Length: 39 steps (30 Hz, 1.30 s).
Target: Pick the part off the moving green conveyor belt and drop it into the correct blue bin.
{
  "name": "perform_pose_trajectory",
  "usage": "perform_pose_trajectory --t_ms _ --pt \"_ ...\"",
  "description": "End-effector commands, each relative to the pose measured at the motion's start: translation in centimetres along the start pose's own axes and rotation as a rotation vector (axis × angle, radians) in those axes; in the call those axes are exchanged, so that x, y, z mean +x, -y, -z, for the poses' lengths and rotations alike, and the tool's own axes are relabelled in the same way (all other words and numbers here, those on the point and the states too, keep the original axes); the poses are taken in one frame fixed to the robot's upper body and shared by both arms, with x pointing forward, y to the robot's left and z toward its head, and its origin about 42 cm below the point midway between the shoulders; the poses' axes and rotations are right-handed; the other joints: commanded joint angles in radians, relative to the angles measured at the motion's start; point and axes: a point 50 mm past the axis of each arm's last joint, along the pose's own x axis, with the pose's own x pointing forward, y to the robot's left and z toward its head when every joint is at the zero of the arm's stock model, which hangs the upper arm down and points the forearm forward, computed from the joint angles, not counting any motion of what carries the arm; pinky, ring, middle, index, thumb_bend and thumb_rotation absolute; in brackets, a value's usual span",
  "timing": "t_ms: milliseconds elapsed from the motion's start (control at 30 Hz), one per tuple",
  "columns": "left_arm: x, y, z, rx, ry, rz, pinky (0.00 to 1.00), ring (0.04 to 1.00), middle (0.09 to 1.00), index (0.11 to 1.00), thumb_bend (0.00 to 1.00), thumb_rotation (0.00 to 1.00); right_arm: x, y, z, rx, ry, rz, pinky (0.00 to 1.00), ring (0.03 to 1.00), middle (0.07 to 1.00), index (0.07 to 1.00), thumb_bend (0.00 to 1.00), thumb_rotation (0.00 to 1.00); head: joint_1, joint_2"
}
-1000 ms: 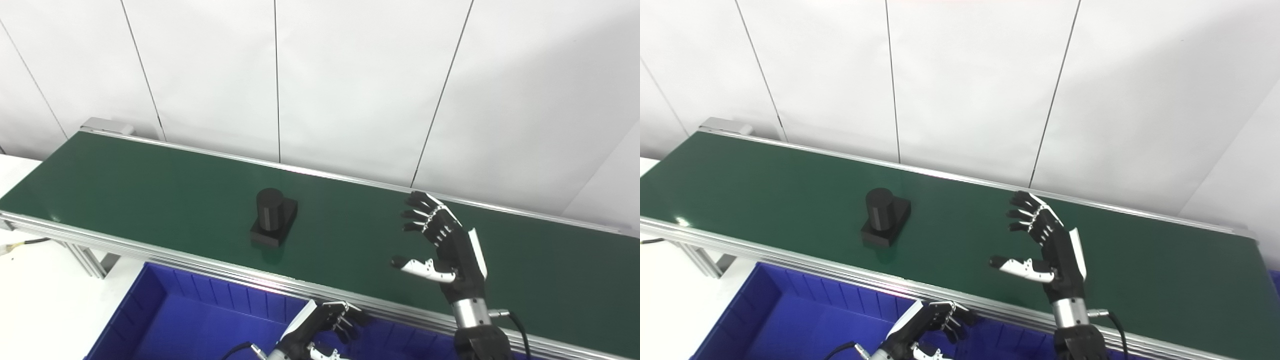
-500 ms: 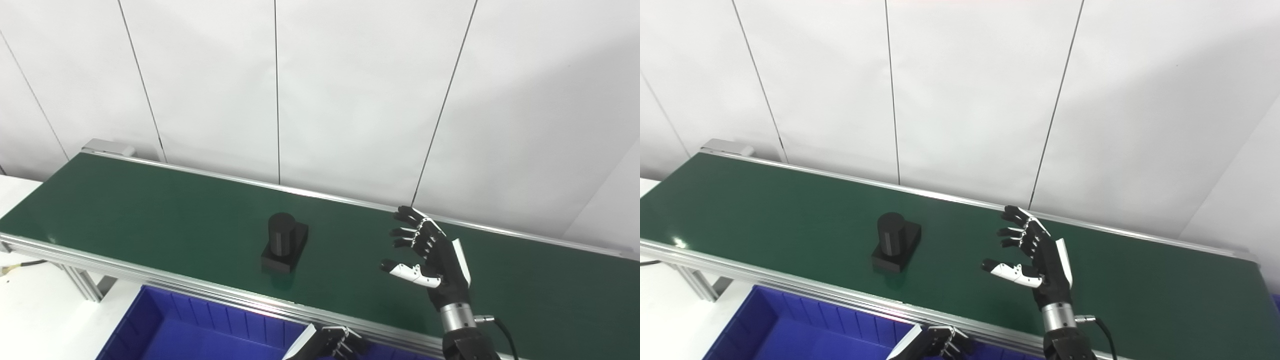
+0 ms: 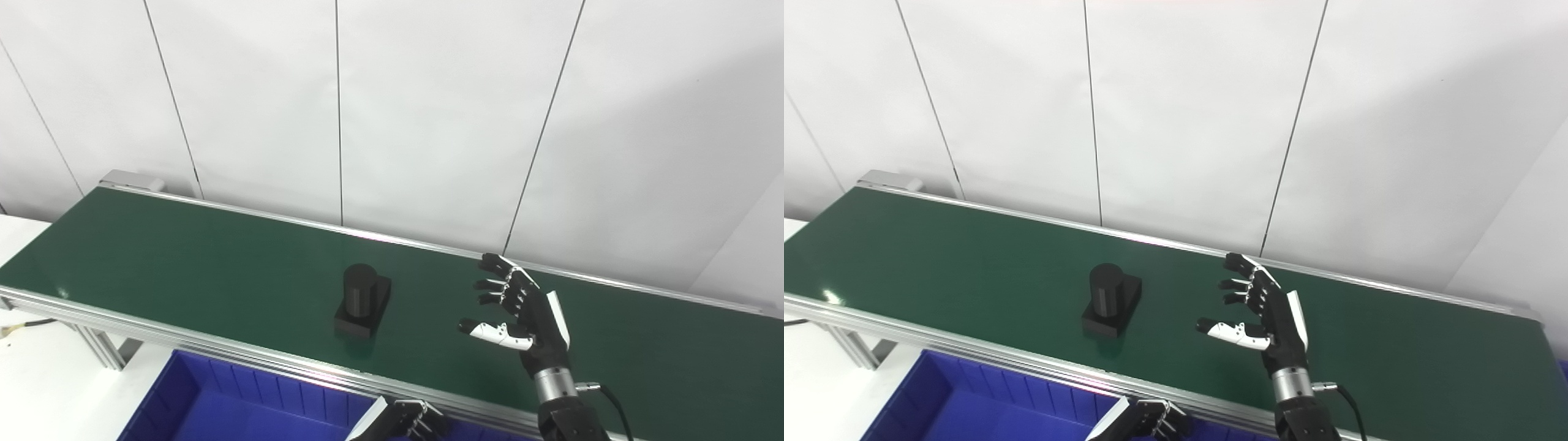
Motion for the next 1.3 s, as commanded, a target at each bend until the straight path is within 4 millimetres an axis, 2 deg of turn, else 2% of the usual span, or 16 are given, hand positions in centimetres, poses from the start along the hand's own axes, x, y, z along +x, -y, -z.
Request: perform_pose_trajectory --t_ms 0,200,400,567,900,1267 --pt "0.3 0.3 -0.5 0.005 0.01 0.02 0.68 0.729 0.747 0.738 1.0 0.27 1.9 -0.9 -1.8 -0.012 0.072 -0.017 0.57 0.69 0.795 0.788 0.95 0.18 0.001 0.0" --pt "0.0 0.2 -0.6 0.013 0.017 0.021 0.68 0.732 0.754 0.744 1.0 0.26 2.1 -1.8 -1.4 -0.055 0.051 -0.041 0.59 0.706 0.801 0.792 0.94 0.18 -0.016 0.006" --pt "-0.2 -0.2 -0.8 0.014 0.029 0.021 0.69 0.741 0.768 0.754 1.0 0.26 2.8 -2.6 -1.2 -0.084 0.031 -0.044 0.59 0.692 0.798 0.785 0.96 0.2 -0.078 0.026" --pt "-0.4 -0.5 -1.1 0.025 0.046 0.017 0.7 0.739 0.758 0.755 1.0 0.25 3.1 -2.9 -1.0 -0.099 0.018 -0.045 0.59 0.693 0.8 0.787 0.96 0.2 -0.096 0.034" --pt "-0.8 -0.9 -1.3 0.01 0.056 0.021 0.7 0.748 0.766 0.753 1.0 0.22 2.8 -2.9 -0.4 -0.099 0.0 -0.031 0.59 0.691 0.806 0.79 0.95 0.18 -0.112 0.043" --pt "-1.1 -1.2 -1.2 0.006 0.054 0.021 0.7 0.75 0.766 0.749 1.0 0.21 3.2 -2.3 0.4 -0.121 -0.043 -0.021 0.61 0.698 0.792 0.787 0.97 0.21 -0.123 0.045"
